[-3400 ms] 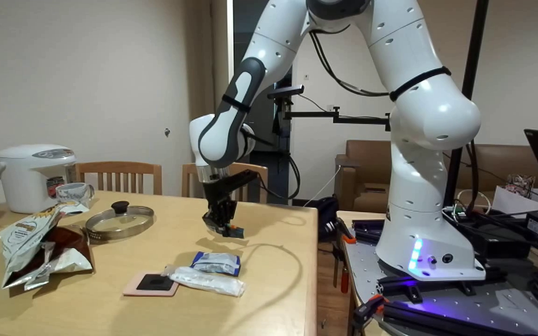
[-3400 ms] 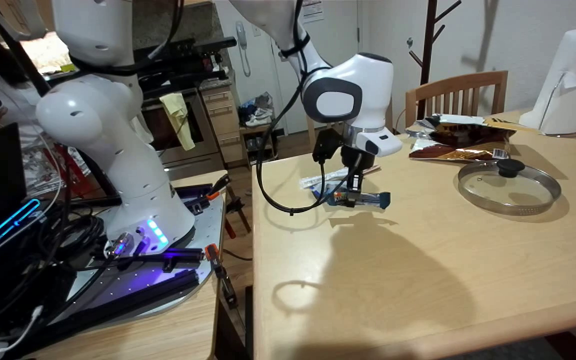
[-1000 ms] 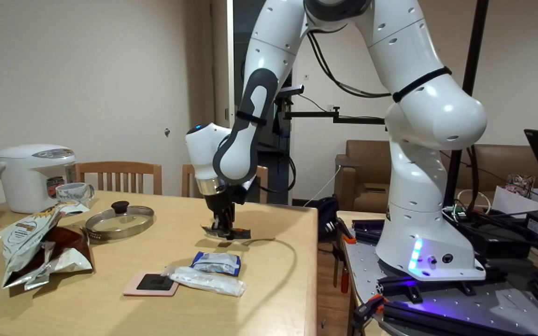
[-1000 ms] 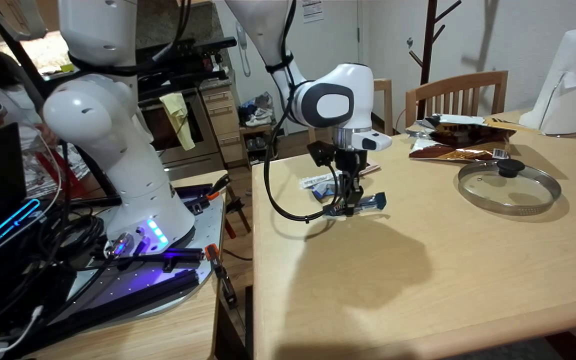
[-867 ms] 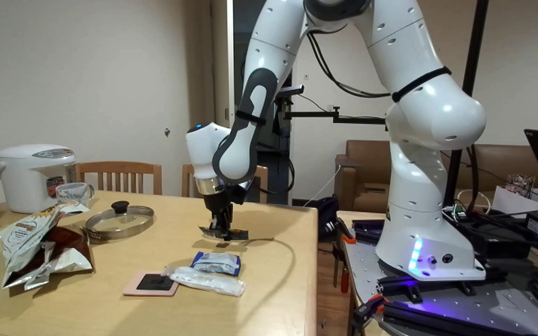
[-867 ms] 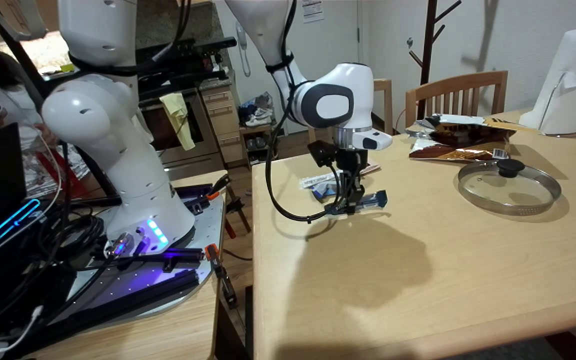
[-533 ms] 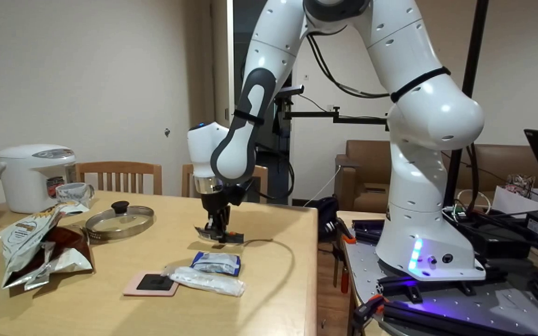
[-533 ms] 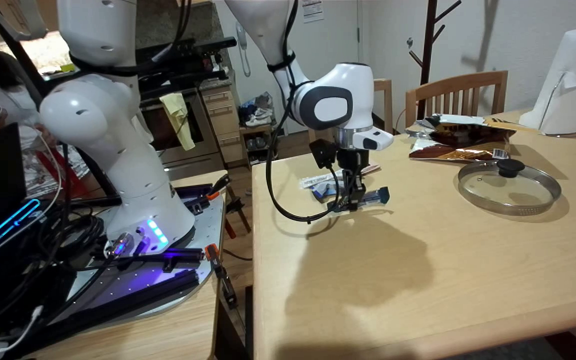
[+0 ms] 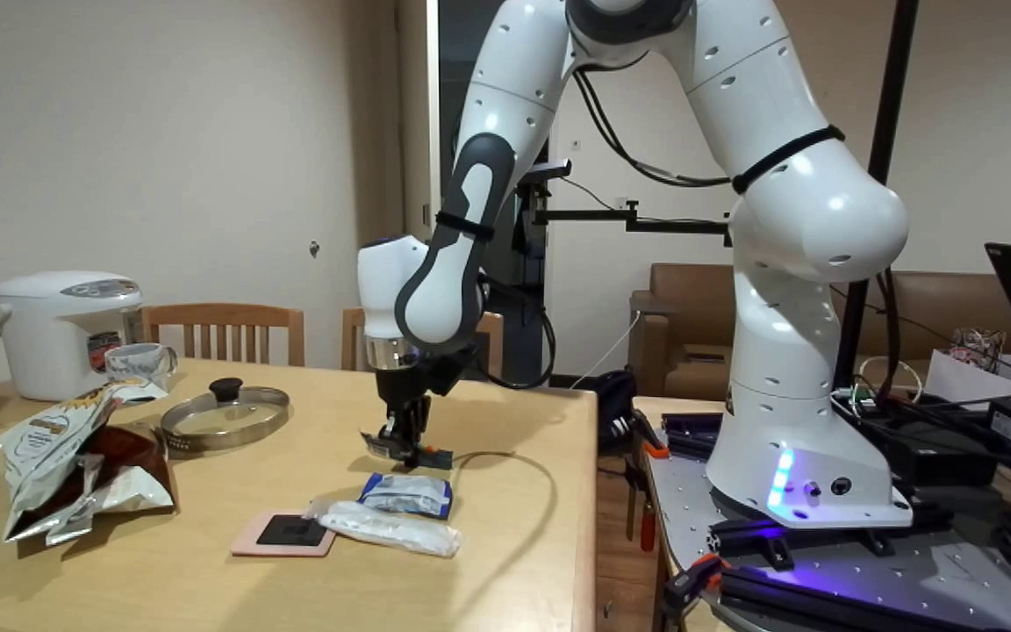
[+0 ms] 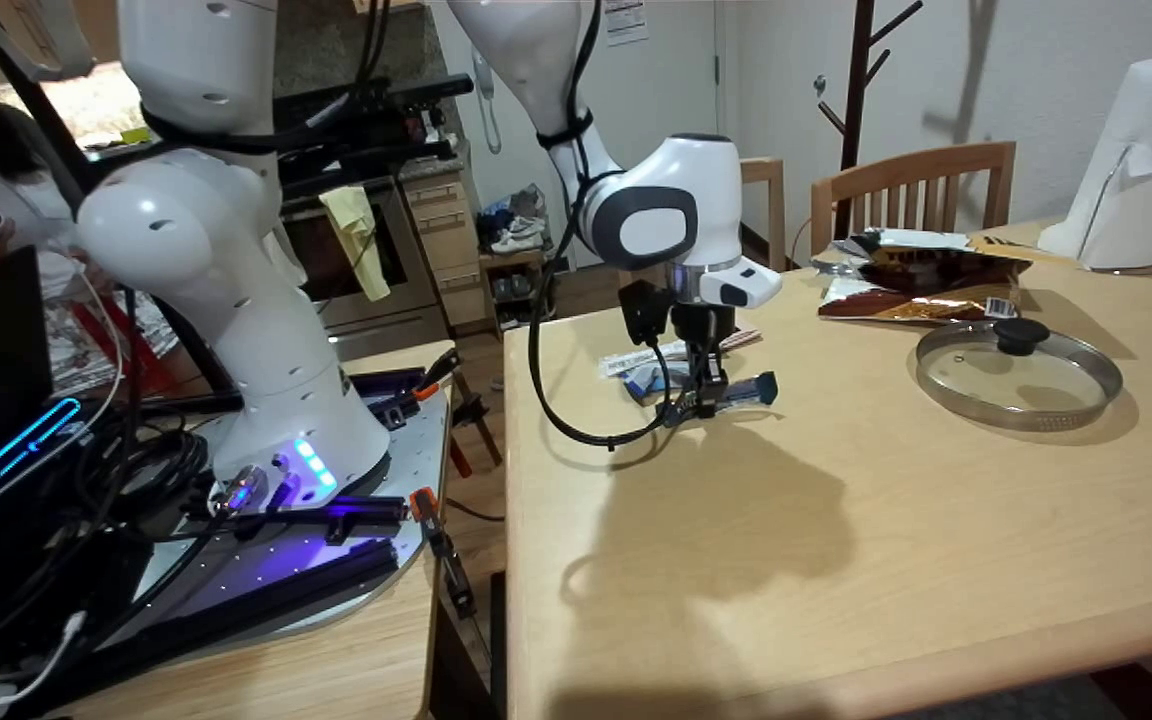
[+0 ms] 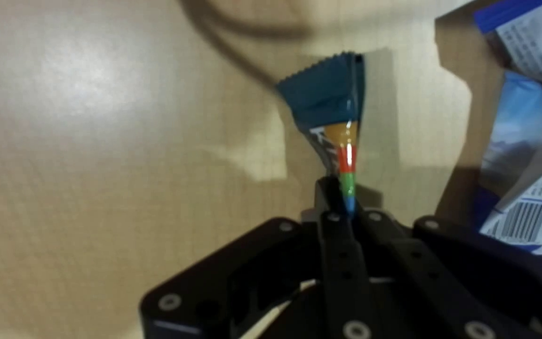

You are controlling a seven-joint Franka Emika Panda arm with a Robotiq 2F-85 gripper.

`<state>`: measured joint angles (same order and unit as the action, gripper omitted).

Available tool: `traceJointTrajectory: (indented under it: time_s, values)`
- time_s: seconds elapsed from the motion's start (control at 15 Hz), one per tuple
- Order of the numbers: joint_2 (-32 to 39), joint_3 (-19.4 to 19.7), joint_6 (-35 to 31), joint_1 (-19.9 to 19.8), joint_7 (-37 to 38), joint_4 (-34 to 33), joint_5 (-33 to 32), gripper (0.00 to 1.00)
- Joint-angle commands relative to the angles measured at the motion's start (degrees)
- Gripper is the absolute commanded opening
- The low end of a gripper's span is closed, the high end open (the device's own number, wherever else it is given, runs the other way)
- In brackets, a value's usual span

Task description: Pick the packet on the right and move it to the left

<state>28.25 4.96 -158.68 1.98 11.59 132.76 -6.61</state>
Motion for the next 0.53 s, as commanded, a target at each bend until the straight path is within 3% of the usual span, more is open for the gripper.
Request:
traceJointTrajectory:
  time_s: [0.0, 0.13, 0.47]
  values:
    - [0.0, -0.6, -1.6, -0.8, -1.9, 1.1, 2.0, 0.26]
    - [-0.1, -0.5, -1.6, -0.8, -1.9, 1.1, 2.1, 0.33]
    - [0.0, -0.2, -1.5, -1.1, -1.8, 1.2, 2.2, 0.64]
